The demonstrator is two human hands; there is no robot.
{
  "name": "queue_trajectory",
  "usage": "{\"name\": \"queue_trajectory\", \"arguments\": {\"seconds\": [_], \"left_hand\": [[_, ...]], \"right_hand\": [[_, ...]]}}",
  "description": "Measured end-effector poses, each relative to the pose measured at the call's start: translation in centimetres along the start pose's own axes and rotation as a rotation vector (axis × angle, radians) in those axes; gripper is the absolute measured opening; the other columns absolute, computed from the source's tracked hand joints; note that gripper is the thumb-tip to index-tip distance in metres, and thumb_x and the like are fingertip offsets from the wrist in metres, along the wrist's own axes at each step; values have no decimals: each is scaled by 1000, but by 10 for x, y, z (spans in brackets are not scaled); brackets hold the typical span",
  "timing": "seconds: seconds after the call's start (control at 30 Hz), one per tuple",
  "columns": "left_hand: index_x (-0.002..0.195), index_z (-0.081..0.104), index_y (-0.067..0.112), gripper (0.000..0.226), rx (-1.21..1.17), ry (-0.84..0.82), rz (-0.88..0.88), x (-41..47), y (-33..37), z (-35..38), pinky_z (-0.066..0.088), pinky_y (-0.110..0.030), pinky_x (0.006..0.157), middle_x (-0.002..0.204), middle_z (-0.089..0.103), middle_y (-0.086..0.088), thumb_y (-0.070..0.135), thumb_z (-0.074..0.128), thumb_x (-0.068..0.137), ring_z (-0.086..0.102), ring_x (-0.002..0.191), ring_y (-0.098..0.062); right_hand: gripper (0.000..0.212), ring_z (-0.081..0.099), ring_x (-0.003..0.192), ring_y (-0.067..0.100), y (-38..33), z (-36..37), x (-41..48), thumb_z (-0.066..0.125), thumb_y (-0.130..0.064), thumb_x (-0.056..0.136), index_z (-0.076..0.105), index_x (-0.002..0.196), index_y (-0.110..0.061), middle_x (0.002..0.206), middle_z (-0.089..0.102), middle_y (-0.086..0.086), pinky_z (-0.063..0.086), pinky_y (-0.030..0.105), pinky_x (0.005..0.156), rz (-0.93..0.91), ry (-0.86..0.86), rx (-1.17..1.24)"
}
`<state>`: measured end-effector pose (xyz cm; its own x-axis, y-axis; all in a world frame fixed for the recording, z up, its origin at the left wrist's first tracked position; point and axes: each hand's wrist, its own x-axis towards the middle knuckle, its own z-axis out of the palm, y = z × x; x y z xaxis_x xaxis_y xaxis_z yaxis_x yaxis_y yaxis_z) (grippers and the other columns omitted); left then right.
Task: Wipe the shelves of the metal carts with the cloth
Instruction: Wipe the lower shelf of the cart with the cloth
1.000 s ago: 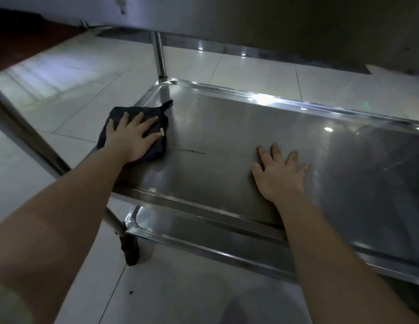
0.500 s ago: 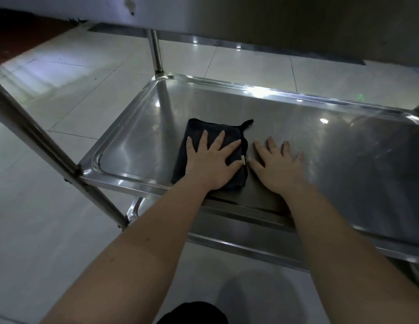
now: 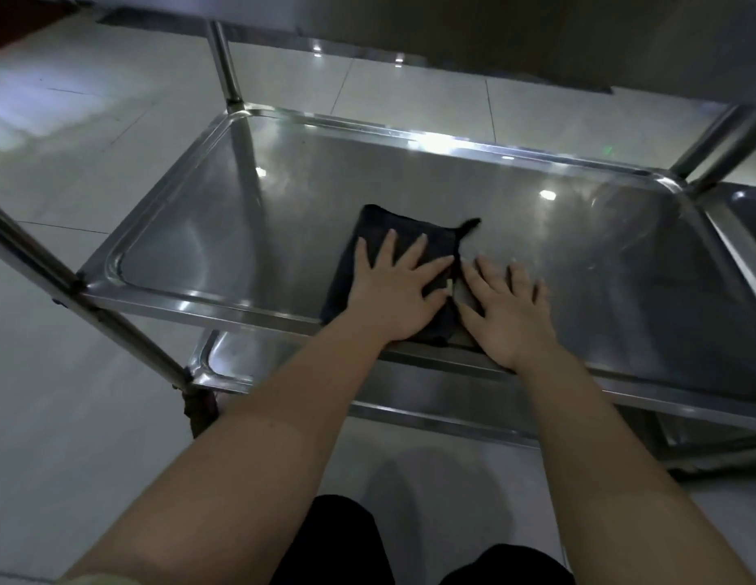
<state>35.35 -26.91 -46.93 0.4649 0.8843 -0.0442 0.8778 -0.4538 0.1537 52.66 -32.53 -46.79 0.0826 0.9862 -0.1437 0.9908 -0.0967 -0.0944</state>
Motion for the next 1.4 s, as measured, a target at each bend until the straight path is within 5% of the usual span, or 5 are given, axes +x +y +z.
{"name": "queue_trajectory", "arguments": {"seconds": [0.2,0.43,0.9,1.23,1.4], "left_hand": [[148,9,54,68,47,5,-37,-16,-53,-10,-3,-58,117,163,3,9,78,18,85,-1,150,-29],[149,2,55,67,86,-114,-596,-75,-251,-44,-2,-62,114,163,-8,8,78,17,87,-7,148,-34],[150,0,51,62,38,-88,-44,-15,43,0,-10,-65,112,163,-10,6,66,21,94,-15,147,-35],[151,9,51,67,-34,-36,-552,-67,-195,-38,-1,-62,116,163,-2,9,71,31,91,-3,149,-31],[151,2,50,64,3,-84,-662,-72,-198,-40,-5,-64,114,163,-8,7,71,20,92,-8,149,-34]], "right_hand": [[68,-7,150,24,6,-2,-2,25,-70,92,5,152,-47,162,-3,-19,-6,50,119,-13,-1,75],[68,-7,150,26,0,-2,0,24,-71,91,4,152,-48,162,-3,-18,-5,53,119,8,17,41],[59,-3,150,22,11,-3,-6,31,-40,102,9,156,-34,163,5,-15,-5,50,120,-8,58,159],[58,2,150,25,10,1,-3,32,-45,101,14,155,-35,162,9,-16,1,52,119,-4,80,105],[72,-4,150,23,8,1,-5,32,-67,94,15,155,-34,162,5,-18,-6,51,119,-6,72,136]]}}
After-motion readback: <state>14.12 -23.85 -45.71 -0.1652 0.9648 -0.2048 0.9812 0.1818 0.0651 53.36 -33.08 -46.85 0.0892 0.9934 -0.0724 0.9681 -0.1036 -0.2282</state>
